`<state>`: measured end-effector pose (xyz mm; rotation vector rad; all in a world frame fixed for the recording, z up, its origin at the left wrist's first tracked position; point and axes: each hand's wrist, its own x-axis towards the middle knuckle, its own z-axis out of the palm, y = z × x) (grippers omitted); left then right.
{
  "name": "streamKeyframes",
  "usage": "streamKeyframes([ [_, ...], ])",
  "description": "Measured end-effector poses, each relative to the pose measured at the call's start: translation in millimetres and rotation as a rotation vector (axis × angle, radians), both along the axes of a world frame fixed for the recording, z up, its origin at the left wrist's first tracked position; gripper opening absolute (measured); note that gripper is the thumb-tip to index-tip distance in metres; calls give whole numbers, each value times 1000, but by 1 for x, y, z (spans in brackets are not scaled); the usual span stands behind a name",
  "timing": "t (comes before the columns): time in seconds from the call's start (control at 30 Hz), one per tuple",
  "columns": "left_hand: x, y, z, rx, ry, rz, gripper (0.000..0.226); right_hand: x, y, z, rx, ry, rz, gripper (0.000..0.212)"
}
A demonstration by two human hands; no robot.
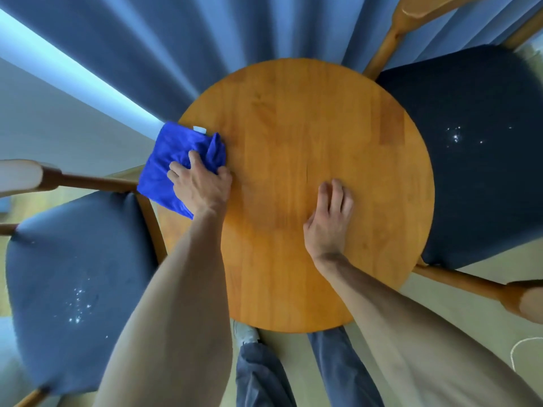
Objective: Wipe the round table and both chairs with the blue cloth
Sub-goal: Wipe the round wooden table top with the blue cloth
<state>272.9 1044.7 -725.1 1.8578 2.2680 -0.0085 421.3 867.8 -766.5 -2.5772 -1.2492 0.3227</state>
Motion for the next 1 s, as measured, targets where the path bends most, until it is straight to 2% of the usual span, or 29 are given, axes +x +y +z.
streamKeyframes([
  [0.13, 35, -42, -1, 7, -48, -234, 48, 3, 10, 7, 117, -8, -118, 53],
  [0.27, 70, -100, -3, 1, -198, -409, 41, 15, 39, 22, 391, 201, -464, 40],
  [0.33, 73, -125, -2, -13, -247, -461, 35, 22, 46, 26, 460, 308, -609, 34],
  [0.4, 66, -134, -1, -6, -321, -492, 32, 24, 40, 26, 483, 326, -589, 34],
  [0.5, 51, -120, 5, -61, -430, -482, 36, 17, 24, 24, 468, 350, -476, 46],
  [0.57, 38, -106, 8, -71, -429, -389, 40, 5, 13, 21, 413, 331, -339, 51],
  [0.63, 14, -95, 9, -10, -416, -202, 40, -11, 8, 20, 352, 305, -226, 58],
  [0.7, -13, -88, 4, -52, -403, -132, 41, -22, 12, 22, 326, 331, -248, 66],
  [0.8, -32, -88, 3, -171, -350, -326, 45, -27, 31, 28, 319, 362, -392, 58],
  [0.9, -13, -91, 8, -71, -265, -461, 52, -22, 45, 28, 342, 375, -491, 40],
  [1.0, 20, -91, 11, -122, -274, -499, 59, -11, 50, 25, 410, 401, -547, 31],
])
